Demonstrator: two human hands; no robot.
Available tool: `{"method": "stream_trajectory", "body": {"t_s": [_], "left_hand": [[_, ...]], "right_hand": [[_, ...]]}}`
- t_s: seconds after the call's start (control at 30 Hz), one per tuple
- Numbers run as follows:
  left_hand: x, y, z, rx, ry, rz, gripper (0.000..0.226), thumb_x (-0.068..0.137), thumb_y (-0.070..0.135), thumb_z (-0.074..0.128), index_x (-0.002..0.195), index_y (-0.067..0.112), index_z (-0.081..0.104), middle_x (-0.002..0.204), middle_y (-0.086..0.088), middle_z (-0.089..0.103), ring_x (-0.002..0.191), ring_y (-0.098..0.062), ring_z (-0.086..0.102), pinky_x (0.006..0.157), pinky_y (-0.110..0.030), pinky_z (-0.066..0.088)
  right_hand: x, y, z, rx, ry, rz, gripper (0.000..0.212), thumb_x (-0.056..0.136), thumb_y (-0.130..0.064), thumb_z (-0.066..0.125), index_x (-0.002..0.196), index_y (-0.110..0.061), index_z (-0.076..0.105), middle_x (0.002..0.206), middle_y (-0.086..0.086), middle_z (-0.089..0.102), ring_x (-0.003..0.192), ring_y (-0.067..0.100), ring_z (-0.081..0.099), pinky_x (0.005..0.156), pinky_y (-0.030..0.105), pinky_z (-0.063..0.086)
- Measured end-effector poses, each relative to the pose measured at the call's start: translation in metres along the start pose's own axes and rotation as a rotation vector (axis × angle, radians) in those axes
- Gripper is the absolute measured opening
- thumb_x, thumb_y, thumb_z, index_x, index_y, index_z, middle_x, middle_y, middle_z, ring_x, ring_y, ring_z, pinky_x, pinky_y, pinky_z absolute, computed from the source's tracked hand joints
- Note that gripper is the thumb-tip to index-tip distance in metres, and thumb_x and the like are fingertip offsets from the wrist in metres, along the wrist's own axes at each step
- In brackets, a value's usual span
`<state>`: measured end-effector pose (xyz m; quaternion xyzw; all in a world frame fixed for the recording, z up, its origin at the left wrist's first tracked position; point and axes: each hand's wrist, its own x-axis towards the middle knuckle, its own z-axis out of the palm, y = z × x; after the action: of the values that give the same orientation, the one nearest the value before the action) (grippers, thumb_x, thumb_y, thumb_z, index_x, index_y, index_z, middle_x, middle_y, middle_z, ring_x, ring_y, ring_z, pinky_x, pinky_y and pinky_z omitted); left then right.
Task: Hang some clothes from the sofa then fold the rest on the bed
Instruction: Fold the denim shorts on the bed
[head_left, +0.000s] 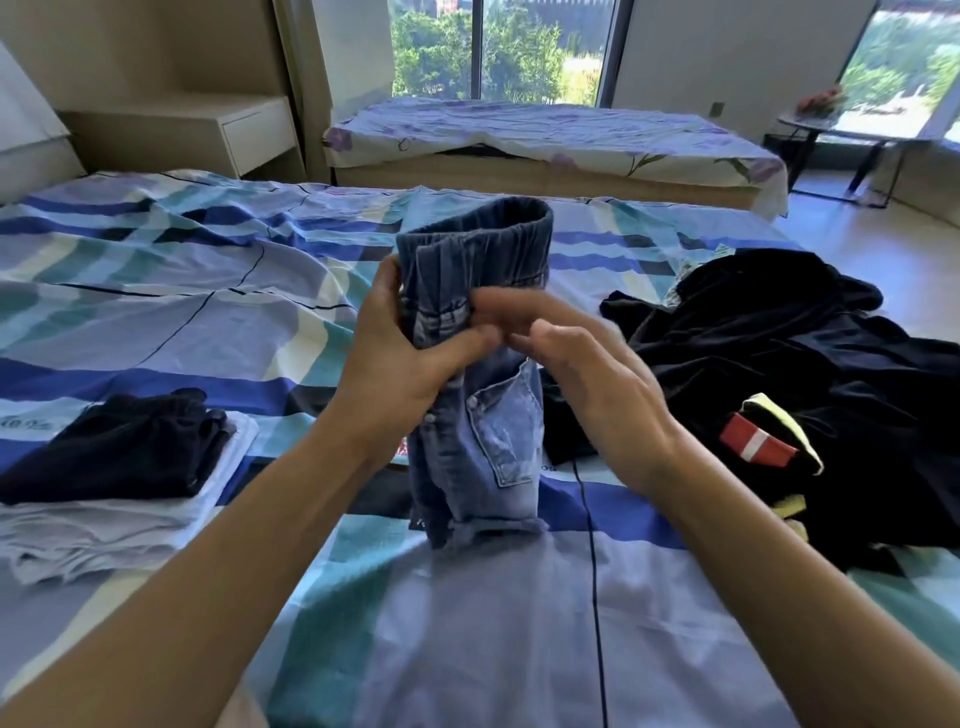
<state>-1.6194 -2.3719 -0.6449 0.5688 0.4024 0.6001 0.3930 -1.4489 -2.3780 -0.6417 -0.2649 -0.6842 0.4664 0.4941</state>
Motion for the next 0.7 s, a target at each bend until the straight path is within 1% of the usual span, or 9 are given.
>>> {"method": "stream_trajectory", "body": {"t_s": [0.07,0.1,0.13,0.2,0.27,0.37,0.43,0.5,0.7], "left_hand": [[0.005,0.001,-0.004,-0.025,0.079,-0.01,0.045,0.083,-0.012,0.068,0.12,0.012,0.058,0.1,0.002,0.074,0.091,-0.014,0.072,0.08,-0.032,0.058],[0.007,0.002,-0.006,-0.1,0.075,-0.032,0.043,0.084,-0.015,0.063,0.117,0.012,0.06,0.095,0.002,0.073,0.087,-0.015,0.071,0.076,-0.031,0.058],[0.007,0.004,-0.008,-0.179,0.049,-0.057,0.041,0.084,-0.015,0.059,0.115,0.011,0.061,0.093,0.0,0.073,0.084,-0.016,0.071,0.073,-0.03,0.058],[0.007,0.008,-0.01,-0.287,-0.001,-0.099,0.036,0.083,-0.014,0.056,0.109,0.01,0.063,0.091,-0.002,0.073,0.081,-0.018,0.071,0.07,-0.031,0.059],[0.008,0.008,-0.011,-0.339,-0.008,-0.156,0.032,0.085,-0.011,0.056,0.107,0.01,0.064,0.092,-0.004,0.074,0.079,-0.02,0.071,0.069,-0.031,0.06],[0.009,0.001,-0.014,-0.411,-0.045,-0.333,0.037,0.088,0.01,0.064,0.124,0.005,0.062,0.106,-0.009,0.075,0.089,-0.023,0.073,0.075,-0.034,0.061],[0.004,-0.003,-0.016,-0.336,-0.176,-0.43,0.051,0.084,0.021,0.072,0.131,0.004,0.059,0.118,-0.012,0.073,0.102,-0.025,0.072,0.083,-0.035,0.06],[-0.002,-0.009,-0.017,-0.175,-0.25,-0.43,0.054,0.078,0.013,0.078,0.128,0.007,0.059,0.117,-0.011,0.073,0.104,-0.026,0.072,0.085,-0.034,0.06],[-0.002,-0.017,-0.014,0.024,-0.075,-0.321,0.079,0.08,-0.004,0.077,0.146,0.026,0.044,0.113,-0.006,0.074,0.099,-0.018,0.073,0.08,-0.033,0.062]], "right_hand": [[0.002,0.007,-0.006,-0.2,0.23,-0.067,0.027,0.086,-0.013,0.062,0.112,-0.014,0.067,0.107,0.002,0.07,0.103,0.019,0.066,0.097,0.041,0.052],[0.002,0.012,-0.011,-0.325,0.347,-0.067,0.034,0.081,-0.018,0.069,0.115,-0.019,0.063,0.11,-0.001,0.066,0.105,0.017,0.063,0.099,0.043,0.05],[0.002,0.017,-0.018,-0.392,0.376,-0.041,0.049,0.077,-0.026,0.075,0.123,-0.024,0.057,0.118,-0.002,0.061,0.112,0.014,0.059,0.102,0.039,0.047],[0.002,0.022,-0.029,-0.231,0.198,0.125,0.07,0.071,-0.031,0.082,0.134,-0.025,0.051,0.132,-0.002,0.061,0.122,0.012,0.058,0.104,0.03,0.046],[-0.002,0.028,-0.031,0.037,0.036,0.314,0.049,0.071,-0.02,0.086,0.117,-0.015,0.067,0.115,0.006,0.074,0.104,0.018,0.07,0.088,0.032,0.056],[-0.005,0.037,-0.024,0.155,0.159,0.351,0.019,0.073,-0.021,0.079,0.09,-0.012,0.075,0.09,0.008,0.076,0.08,0.02,0.072,0.075,0.034,0.057],[-0.005,0.04,-0.022,0.23,0.248,0.319,0.016,0.076,-0.02,0.076,0.09,-0.011,0.075,0.091,0.011,0.076,0.079,0.021,0.072,0.075,0.035,0.058],[-0.004,0.041,-0.023,0.27,0.294,0.321,0.018,0.081,-0.017,0.074,0.096,-0.008,0.074,0.097,0.014,0.076,0.083,0.024,0.072,0.076,0.035,0.058],[-0.001,0.04,-0.031,0.185,0.36,0.426,0.018,0.092,-0.011,0.069,0.108,-0.003,0.07,0.103,0.017,0.076,0.09,0.027,0.073,0.082,0.039,0.06]]}}
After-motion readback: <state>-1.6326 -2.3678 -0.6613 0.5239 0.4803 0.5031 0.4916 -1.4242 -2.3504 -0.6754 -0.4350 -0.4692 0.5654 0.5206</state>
